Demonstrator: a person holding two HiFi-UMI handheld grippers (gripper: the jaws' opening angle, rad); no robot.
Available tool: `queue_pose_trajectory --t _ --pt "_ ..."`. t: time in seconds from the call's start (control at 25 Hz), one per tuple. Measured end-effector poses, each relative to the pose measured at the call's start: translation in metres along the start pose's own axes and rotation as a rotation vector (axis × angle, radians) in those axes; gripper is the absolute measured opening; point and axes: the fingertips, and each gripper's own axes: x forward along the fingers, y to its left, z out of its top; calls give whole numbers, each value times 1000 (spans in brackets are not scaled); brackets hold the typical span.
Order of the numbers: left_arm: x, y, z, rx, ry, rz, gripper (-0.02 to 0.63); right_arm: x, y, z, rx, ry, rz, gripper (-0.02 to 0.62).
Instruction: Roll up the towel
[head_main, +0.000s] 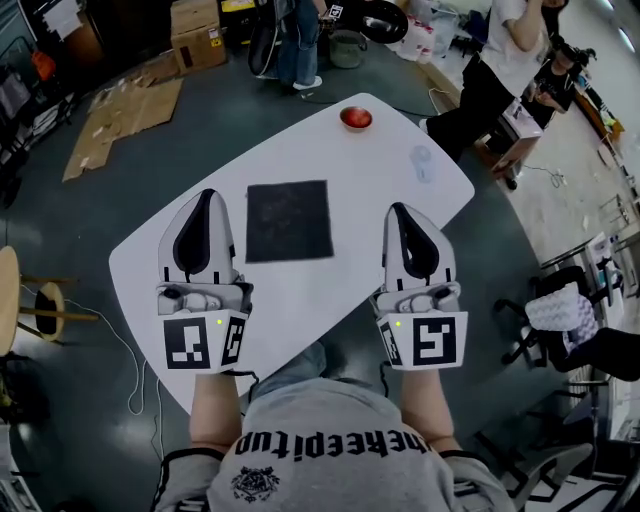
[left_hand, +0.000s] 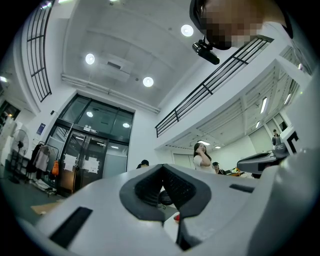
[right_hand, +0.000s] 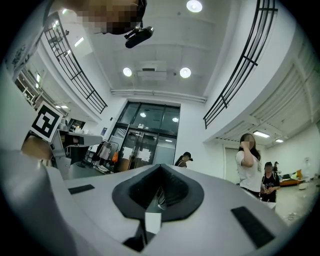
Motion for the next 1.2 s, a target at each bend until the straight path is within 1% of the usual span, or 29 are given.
queue_pose_trajectory --t 0.16,0.28,0.44,0.6,0.72,0.84,0.92,1.04,1.08,1.16,1.2 --pt "22 9 -15 14 25 6 5 26 -4 -16 4 26 17 2" --pt "34 17 -33 35 66 3 5 46 -2 -31 4 52 38 2" --pt "43 17 -71 94 179 -50 5 66 4 -63 13 123 80 2" --pt "44 19 -120 125 304 -114 5 80 20 -105 -18 226 141 2" --pt "39 21 -160 160 413 -174 5 85 35 -140 -35 333 191 2" --pt "30 23 -203 232 532 -244 6 86 50 -173 -56 421 256 2" --pt "23 17 -234 270 601 -311 8 83 56 -196 -69 474 298 2" --pt "9 9 -278 301 711 -410 11 77 66 -229 -96 544 365 2" --pt "5 8 -291 313 744 -436 21 76 70 -240 -105 565 388 2" --pt "-4 10 -315 335 806 -489 71 74 79 -260 -120 607 427 3" --pt "-9 11 -327 343 837 -517 82 74 82 -269 -126 628 442 3"
